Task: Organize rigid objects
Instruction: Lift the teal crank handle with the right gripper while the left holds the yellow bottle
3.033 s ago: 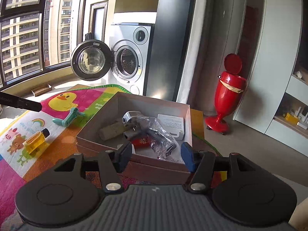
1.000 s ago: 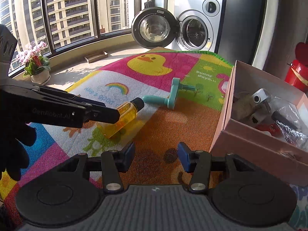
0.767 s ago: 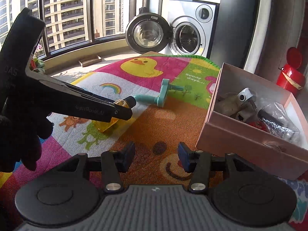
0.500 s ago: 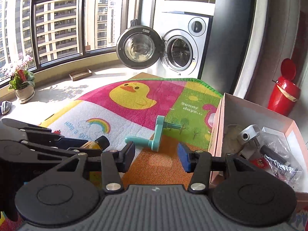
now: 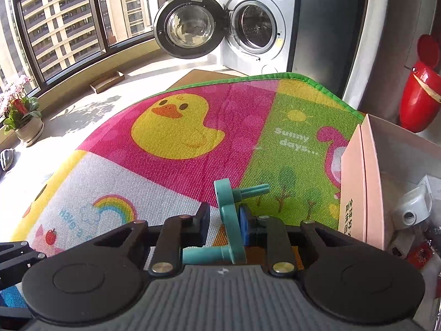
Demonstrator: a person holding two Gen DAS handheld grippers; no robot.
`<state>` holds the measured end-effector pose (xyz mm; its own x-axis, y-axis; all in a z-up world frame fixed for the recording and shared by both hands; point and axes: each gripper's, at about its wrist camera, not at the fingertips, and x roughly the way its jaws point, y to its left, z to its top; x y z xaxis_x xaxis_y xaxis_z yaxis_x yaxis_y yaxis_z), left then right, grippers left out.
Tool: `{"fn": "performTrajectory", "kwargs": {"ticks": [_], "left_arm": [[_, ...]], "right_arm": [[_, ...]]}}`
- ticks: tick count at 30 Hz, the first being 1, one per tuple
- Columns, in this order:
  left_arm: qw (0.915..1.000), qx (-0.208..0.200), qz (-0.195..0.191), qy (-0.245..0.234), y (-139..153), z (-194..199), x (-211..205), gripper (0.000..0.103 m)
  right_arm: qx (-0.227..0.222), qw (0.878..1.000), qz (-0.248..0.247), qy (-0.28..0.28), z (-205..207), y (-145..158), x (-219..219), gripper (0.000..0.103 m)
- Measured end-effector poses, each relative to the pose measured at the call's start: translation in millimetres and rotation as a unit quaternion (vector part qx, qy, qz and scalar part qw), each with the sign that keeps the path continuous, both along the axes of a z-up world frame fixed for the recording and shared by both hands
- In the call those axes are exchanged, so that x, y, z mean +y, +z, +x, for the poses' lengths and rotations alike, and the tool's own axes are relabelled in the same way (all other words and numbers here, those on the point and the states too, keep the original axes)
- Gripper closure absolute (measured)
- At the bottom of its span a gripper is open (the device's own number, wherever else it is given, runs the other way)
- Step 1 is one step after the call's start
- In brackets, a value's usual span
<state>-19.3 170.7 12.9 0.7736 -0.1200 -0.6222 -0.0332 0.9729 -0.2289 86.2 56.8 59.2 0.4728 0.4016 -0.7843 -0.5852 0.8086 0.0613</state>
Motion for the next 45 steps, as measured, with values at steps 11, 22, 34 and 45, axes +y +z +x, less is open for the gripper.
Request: {"fn": "performTrajectory", "kwargs": {"ticks": [11,22,34,45], "left_arm": [[0.9997,-0.008,-0.023,0.007,-2.8,-9.7,1.0,0.07],[0.9999,-0.011,0.003,0.012,-2.7,-12.9,-10.3,0.07],[0.9996,-0.004,0.023,0.017,0.8,-14.5,-27.6,0.07],[0.999,-0.013,0.038,-0.02,-2.9,-16.7,-59.2,0.07]], "right_arm": [[-0.085,0.986,-0.054,0.135,-125.3,5.4,-56.0,0.087],[-0.115,0.991,-0.074,0.015,-139.4,8.6,-134.3,0.053],[-0.157,0.983,-0.095,0.031,-178.0,-0.1,-106.6,0.048],[-0.115,0.986,-0.083,-0.091,-150.1,3.0,-194.4,0.048]]}}
